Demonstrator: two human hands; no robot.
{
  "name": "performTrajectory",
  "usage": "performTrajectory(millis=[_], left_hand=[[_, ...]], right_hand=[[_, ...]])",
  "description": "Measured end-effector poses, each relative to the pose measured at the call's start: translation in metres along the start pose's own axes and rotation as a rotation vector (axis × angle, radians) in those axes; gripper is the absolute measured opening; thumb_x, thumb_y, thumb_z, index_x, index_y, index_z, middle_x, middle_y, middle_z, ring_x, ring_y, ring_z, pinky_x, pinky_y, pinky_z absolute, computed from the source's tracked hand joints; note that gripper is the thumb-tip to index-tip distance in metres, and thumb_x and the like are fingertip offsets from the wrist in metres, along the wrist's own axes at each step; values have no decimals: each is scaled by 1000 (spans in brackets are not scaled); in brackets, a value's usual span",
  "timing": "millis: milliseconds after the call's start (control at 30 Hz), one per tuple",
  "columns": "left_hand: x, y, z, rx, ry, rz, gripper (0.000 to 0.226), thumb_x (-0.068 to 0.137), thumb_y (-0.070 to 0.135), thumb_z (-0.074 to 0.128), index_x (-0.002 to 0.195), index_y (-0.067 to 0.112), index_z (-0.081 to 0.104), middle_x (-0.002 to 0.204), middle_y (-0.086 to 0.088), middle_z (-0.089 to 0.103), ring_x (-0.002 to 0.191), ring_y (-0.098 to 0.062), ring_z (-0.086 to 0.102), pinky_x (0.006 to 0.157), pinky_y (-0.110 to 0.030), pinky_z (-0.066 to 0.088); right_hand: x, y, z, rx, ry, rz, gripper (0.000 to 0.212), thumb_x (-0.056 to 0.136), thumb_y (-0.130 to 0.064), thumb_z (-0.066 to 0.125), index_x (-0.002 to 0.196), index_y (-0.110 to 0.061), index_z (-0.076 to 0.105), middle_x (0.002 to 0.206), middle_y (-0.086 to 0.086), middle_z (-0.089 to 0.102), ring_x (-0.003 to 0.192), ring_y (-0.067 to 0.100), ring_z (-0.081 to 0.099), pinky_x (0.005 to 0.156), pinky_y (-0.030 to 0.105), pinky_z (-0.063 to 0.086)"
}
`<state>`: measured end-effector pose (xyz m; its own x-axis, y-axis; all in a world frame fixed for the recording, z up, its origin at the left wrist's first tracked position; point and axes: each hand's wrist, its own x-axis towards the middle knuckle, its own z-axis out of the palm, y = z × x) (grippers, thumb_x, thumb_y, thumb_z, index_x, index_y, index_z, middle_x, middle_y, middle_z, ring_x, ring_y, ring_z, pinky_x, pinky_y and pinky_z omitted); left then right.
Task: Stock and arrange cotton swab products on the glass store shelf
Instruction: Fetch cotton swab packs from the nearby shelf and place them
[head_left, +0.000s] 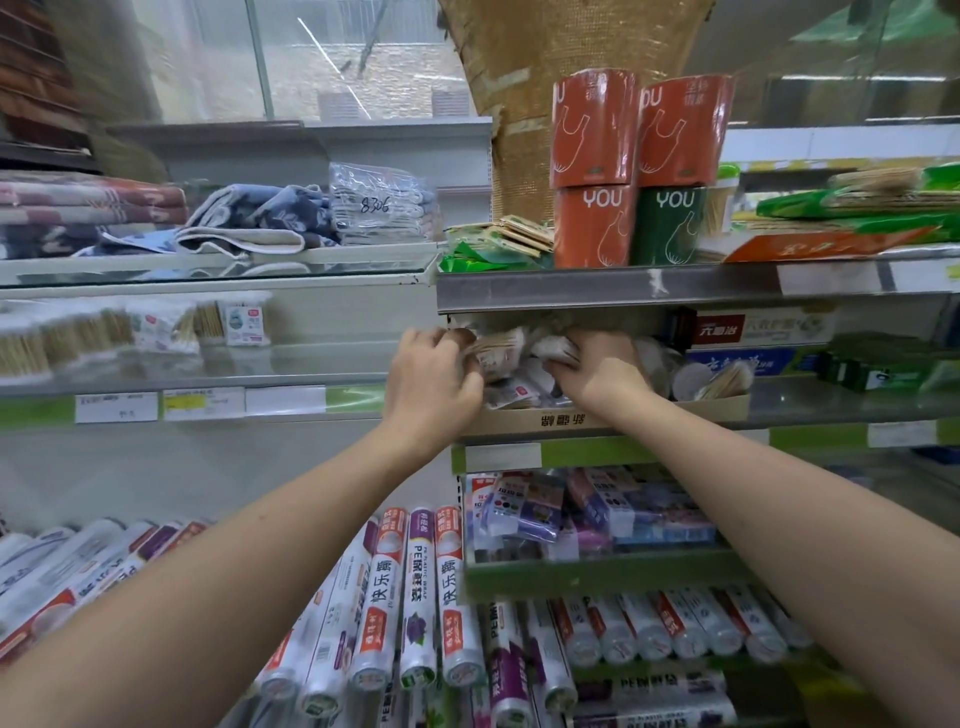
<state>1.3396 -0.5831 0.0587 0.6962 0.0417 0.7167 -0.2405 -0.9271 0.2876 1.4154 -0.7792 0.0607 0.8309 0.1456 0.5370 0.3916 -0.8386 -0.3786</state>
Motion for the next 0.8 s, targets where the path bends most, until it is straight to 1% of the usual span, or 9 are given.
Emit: performTrajectory(millis=[67,100,167,233,333,400,567,700,800], left_hand=[[-4,-3,-5,-24,19,7,33,94,20,56,123,6,62,116,-13,61,107,-24,46,87,-34,41],[-6,-5,-8,-36,31,5,31,95,20,55,122,7,61,115,-11,61,104,-21,46,84,-31,39],[-11,-11,-17,-64,59,-10,29,97,21,55,122,8,61,114,-9,61,101,-19,48,81,-29,37],[-15,-20,-30,-98,100,-30,28,98,19,55,123,7,62,115,-10,61,98,-22,54,79,-31,42],[-20,-37,-52,-92,152,-13,27,97,16,56,120,6,63,115,-13,60,93,-29,58,77,-33,42],[-23,-51,-66,-77,169,-10,26,96,15,57,120,5,64,115,-14,59,92,-33,59,78,-36,42],[-28,-94,-99,-79,165,-62,27,96,16,55,121,5,62,117,-15,58,99,-34,57,84,-39,45],[-30,-140,-133,-161,181,-232,21,95,17,53,111,8,63,106,-12,59,97,-31,54,77,-34,36],[-34,-171,-157,-273,167,-395,15,93,22,51,98,13,62,92,-10,64,90,-33,59,75,-42,46]], right_hand=[[-4,-8,0,69,43,-64,29,82,-45,62,104,-27,68,102,7,73,94,34,67,80,38,56],[-5,-14,2,88,54,-97,26,84,-43,64,103,-26,69,103,7,73,96,33,67,82,33,54],[-6,-26,6,98,73,-168,21,90,-34,67,105,-20,70,106,8,73,99,31,66,79,23,43],[-8,-41,13,81,110,-233,20,91,-30,68,103,-14,69,102,13,72,96,34,65,74,25,38],[-14,-65,27,73,218,-315,16,85,-25,73,87,-11,66,82,18,70,77,40,65,64,35,43],[-16,-83,37,61,283,-362,16,81,-22,75,84,-9,66,75,18,67,68,41,63,59,38,46],[-21,-135,54,111,314,-441,20,83,-23,73,101,-14,71,87,8,71,77,32,65,65,38,53],[-22,-191,70,205,352,-432,15,82,-22,76,90,-11,71,83,9,70,76,32,64,62,33,47],[-23,-229,83,318,338,-322,22,83,-26,77,80,-6,66,72,10,65,68,29,59,59,36,40]])
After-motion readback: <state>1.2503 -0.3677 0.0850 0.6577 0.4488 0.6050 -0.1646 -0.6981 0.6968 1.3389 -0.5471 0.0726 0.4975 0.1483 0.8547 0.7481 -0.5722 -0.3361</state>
